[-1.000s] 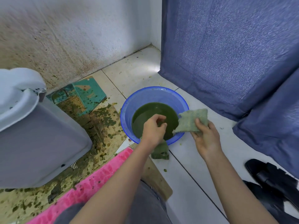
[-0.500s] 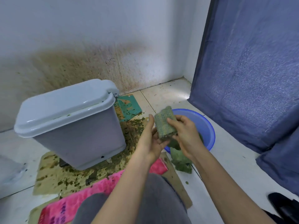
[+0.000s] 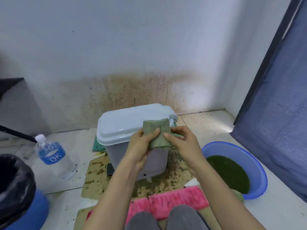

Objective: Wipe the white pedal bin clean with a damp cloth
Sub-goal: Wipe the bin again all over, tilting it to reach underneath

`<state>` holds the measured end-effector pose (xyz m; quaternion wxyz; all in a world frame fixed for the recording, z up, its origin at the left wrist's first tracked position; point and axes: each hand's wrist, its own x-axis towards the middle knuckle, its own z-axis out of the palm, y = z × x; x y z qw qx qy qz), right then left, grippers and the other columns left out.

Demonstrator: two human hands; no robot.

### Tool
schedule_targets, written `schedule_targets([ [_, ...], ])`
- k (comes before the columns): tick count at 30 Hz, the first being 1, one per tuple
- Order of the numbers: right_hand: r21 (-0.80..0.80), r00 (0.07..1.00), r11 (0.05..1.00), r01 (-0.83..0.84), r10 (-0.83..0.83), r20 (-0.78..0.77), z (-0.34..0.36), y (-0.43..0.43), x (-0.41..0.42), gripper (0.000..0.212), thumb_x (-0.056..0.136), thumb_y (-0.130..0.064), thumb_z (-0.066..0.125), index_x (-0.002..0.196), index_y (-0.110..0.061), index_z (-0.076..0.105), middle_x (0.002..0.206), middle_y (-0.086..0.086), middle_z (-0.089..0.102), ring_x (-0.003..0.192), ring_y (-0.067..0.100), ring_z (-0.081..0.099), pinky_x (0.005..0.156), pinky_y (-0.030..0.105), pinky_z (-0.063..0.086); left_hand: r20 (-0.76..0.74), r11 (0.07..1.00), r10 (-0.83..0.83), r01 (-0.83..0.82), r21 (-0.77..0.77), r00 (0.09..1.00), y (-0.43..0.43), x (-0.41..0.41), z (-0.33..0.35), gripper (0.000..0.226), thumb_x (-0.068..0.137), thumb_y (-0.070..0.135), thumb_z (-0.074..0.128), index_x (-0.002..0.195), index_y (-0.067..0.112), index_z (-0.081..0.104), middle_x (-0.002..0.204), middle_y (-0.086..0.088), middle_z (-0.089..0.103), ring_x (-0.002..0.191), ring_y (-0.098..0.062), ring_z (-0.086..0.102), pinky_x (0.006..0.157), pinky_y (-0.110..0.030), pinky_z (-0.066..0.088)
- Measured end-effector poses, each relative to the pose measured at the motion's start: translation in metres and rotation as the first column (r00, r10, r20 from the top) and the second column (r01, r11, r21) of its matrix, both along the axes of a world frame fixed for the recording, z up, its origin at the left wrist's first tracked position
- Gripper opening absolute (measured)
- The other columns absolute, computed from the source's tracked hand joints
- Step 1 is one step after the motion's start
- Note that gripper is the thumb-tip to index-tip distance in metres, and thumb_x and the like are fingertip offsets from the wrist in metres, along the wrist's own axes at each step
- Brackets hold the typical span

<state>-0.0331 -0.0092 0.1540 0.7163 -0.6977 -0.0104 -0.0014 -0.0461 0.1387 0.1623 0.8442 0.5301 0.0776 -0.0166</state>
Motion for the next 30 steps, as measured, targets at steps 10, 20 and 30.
schedule_targets([
  [10,-0.466,0.948,0.861,0.202,-0.052,0.315,0.011,0.052,0.131,0.006,0.095,-0.027,0.058,0.101,-0.026,0.059,0.109,-0.015,0.060,0.107,0.012,0.055,0.095,0.038,0.034,-0.050,0.179,0.208,0.012,0.984,0.977,0.101,0.122,0.050,0.045,0.092,0.031,0.066,0.129,0.007,0.055,0.135,-0.016,0.055,0.120,-0.037,0.054,0.097,-0.047,0.049],
  [20,-0.690,0.962,0.705,0.161,0.043,0.269,-0.037,0.045,0.166,0.034,0.102,-0.042,0.038,0.133,-0.045,0.054,0.154,-0.020,0.033,0.146,0.013,0.017,0.108,0.054,0.019,0.198,-0.181,-0.032,-0.200,0.963,0.980,0.022,0.122,-0.022,0.061,0.105,0.049,0.025,0.153,0.013,0.036,0.161,-0.011,0.033,0.151,-0.025,0.024,0.123,-0.043,0.004],
  [30,-0.652,0.976,0.752,0.098,0.054,0.210,-0.040,0.046,0.162,0.037,0.102,-0.046,0.036,0.136,-0.046,0.051,0.154,-0.024,0.030,0.146,0.009,0.009,0.112,0.055,0.011,0.079,-0.124,0.486,-0.020,0.992,0.870,0.142,0.116,-0.012,0.051,0.104,0.044,0.033,0.131,0.009,0.059,0.142,-0.020,0.040,0.130,-0.037,0.035,0.110,-0.047,0.029],
])
